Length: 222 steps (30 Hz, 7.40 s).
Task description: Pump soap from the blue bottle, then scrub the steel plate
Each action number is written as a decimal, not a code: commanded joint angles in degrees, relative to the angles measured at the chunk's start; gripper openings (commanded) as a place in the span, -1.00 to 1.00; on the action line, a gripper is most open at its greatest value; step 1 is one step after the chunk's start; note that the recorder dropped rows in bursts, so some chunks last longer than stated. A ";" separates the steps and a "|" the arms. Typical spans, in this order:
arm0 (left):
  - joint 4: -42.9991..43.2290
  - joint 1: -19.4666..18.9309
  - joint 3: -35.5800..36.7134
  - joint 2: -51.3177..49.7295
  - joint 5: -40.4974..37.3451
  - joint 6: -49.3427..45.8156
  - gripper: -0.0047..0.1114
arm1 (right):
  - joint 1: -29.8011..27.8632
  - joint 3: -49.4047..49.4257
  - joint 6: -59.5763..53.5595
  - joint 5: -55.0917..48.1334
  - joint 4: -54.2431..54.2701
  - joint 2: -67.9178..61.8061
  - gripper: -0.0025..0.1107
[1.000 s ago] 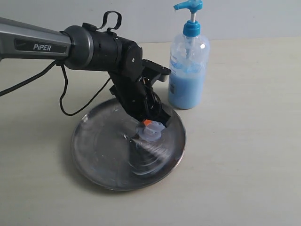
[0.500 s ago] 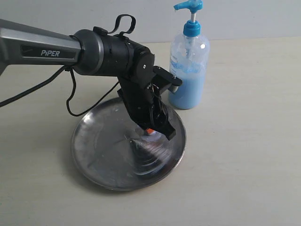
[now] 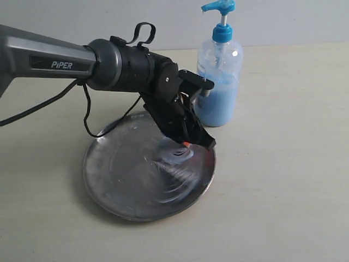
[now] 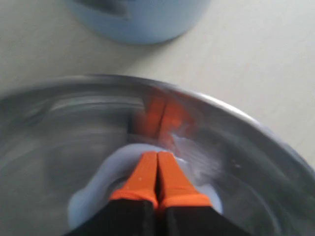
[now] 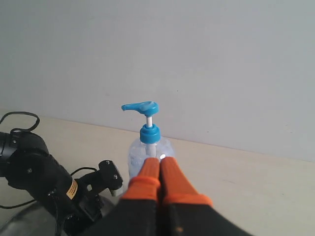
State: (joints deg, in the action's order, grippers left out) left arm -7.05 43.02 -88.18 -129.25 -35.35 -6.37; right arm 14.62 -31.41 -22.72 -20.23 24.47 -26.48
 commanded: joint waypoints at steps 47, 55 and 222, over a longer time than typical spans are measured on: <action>-1.43 -4.56 1.32 8.21 -4.42 2.35 -0.92 | 0.07 0.27 -1.75 0.07 -0.06 0.42 -0.96; -1.05 -4.68 1.32 14.94 -7.19 2.35 -0.92 | 0.07 0.27 -1.73 0.07 -2.67 0.42 -0.96; 13.93 -31.77 88.18 129.25 23.02 14.09 -0.92 | 0.07 4.13 -1.10 6.57 -6.03 0.51 -0.96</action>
State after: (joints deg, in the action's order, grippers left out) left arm 6.46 12.09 -0.16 -0.35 -9.52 7.50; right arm 14.62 -27.61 -23.89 -14.16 18.66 -26.48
